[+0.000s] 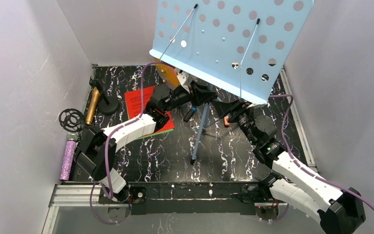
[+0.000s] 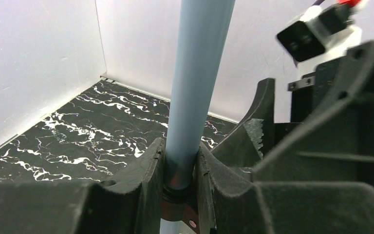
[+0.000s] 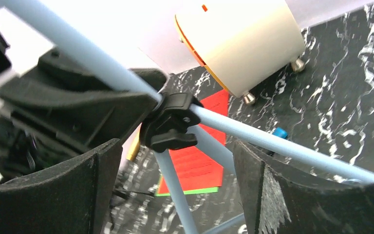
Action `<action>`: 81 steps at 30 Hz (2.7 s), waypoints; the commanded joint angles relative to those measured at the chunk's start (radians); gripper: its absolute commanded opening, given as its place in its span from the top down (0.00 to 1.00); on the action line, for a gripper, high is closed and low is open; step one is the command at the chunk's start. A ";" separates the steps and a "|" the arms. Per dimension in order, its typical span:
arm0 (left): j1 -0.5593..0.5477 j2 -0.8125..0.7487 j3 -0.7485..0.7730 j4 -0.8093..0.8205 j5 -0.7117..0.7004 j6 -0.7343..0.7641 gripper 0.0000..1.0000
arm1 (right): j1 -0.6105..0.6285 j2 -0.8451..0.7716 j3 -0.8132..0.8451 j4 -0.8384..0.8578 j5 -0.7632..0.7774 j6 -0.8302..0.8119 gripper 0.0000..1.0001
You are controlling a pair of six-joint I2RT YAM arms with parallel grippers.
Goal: Pack up the instrument practice props
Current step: Unscrew the knob on the music stand.
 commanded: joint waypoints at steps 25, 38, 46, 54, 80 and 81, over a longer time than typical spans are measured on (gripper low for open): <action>-0.006 0.027 -0.035 -0.233 0.011 -0.003 1.00 | -0.100 0.166 0.104 -0.021 -0.247 0.580 0.46; -0.007 0.027 -0.031 -0.240 0.012 0.000 1.00 | -0.109 0.135 0.121 -0.071 -0.256 0.376 0.92; -0.008 0.027 -0.027 -0.254 0.004 0.009 1.00 | -0.112 0.112 0.141 -0.106 -0.255 -0.136 0.99; -0.007 0.022 -0.023 -0.266 0.003 0.014 1.00 | -0.111 0.132 0.120 -0.051 -0.474 -0.643 0.99; -0.007 0.030 -0.006 -0.299 -0.001 0.008 1.00 | 0.022 0.130 0.012 -0.032 -0.261 -1.643 0.99; -0.007 0.030 -0.007 -0.300 0.000 0.008 1.00 | 0.035 0.134 0.005 -0.029 -0.235 -1.705 0.99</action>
